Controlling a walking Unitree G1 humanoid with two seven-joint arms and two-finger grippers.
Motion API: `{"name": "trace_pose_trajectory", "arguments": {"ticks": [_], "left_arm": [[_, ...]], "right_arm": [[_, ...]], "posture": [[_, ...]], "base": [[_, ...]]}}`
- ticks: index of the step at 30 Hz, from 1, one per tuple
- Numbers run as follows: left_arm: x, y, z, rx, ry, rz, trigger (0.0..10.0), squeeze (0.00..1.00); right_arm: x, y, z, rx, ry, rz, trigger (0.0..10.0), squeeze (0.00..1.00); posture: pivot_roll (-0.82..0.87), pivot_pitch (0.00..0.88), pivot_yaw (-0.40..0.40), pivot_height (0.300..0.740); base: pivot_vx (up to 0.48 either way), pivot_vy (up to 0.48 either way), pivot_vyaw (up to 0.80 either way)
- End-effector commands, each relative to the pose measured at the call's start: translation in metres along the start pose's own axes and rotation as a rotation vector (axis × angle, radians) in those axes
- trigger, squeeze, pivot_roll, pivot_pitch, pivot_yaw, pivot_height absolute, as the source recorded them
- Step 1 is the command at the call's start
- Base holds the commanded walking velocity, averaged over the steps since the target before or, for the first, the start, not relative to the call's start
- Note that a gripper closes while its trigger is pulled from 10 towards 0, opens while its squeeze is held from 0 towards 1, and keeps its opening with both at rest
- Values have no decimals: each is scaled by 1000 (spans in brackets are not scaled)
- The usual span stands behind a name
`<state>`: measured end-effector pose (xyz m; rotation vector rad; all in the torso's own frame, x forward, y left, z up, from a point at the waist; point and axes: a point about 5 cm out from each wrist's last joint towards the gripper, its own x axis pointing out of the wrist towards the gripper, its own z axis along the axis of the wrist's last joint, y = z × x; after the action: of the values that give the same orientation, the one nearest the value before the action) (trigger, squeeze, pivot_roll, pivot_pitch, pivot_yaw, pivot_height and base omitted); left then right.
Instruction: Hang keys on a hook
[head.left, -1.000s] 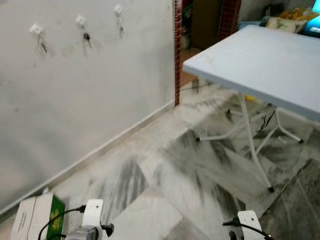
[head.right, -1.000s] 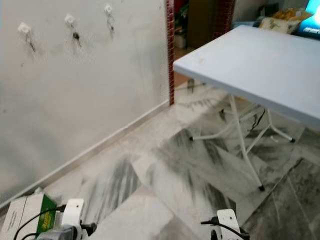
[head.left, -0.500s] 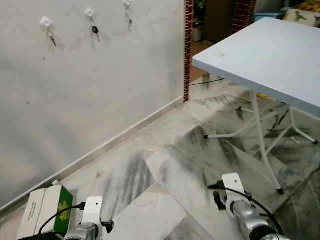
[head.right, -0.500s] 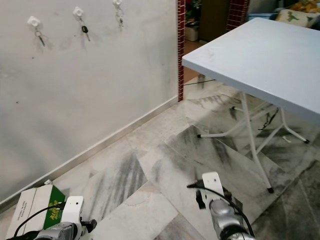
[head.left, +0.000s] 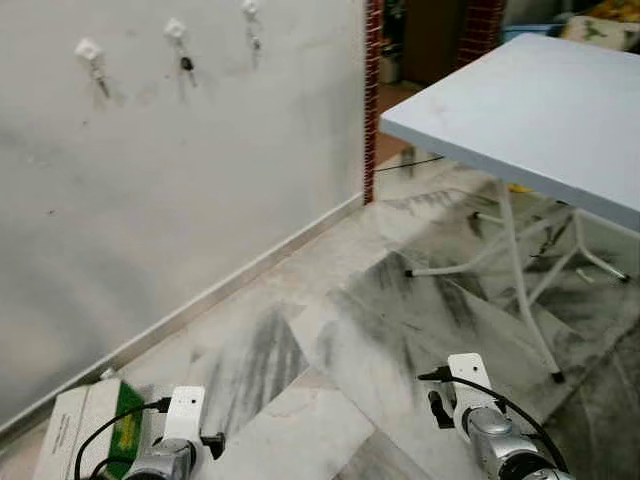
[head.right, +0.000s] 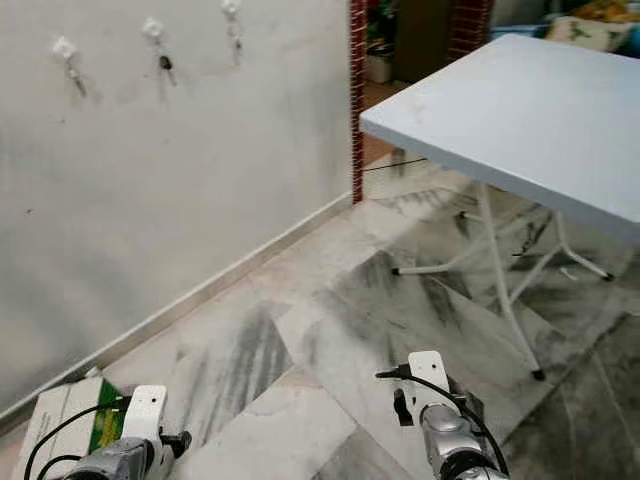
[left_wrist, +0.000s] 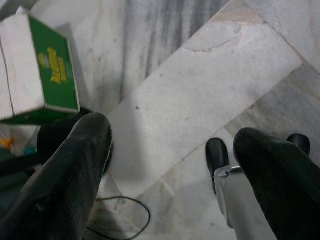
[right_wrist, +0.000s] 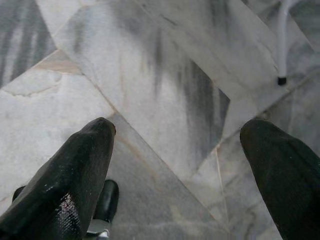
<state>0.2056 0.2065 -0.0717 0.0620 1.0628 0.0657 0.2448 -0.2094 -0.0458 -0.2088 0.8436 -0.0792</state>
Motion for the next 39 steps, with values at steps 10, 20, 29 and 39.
{"name": "trace_pose_trajectory", "arguments": {"ticks": [10, 20, 29, 39], "left_arm": [[-2, 15, 13, 17, -23, 41, 10000, 0], [-2, 14, 18, 12, -26, 38, 10000, 0], [-3, 26, 19, 25, -25, 52, 10000, 0], [-3, 27, 22, 23, -37, 41, 10000, 0]], "right_arm": [[0, 10, -2, -20, 24, 23, 10000, 0], [-1, 24, -3, -35, 26, 35, 10000, 0], [-5, 19, -27, -43, 56, 32, 10000, 0], [-4, 0, -25, -56, 54, 16, 10000, 0]], "posture": [[-64, 0, 89, 740], [-67, 0, 87, 740], [-69, 0, 89, 740], [-70, 0, 92, 740]], "base": [[0, 0, -781], [0, 0, -781], [0, 0, -778], [53, 0, -276]]}}
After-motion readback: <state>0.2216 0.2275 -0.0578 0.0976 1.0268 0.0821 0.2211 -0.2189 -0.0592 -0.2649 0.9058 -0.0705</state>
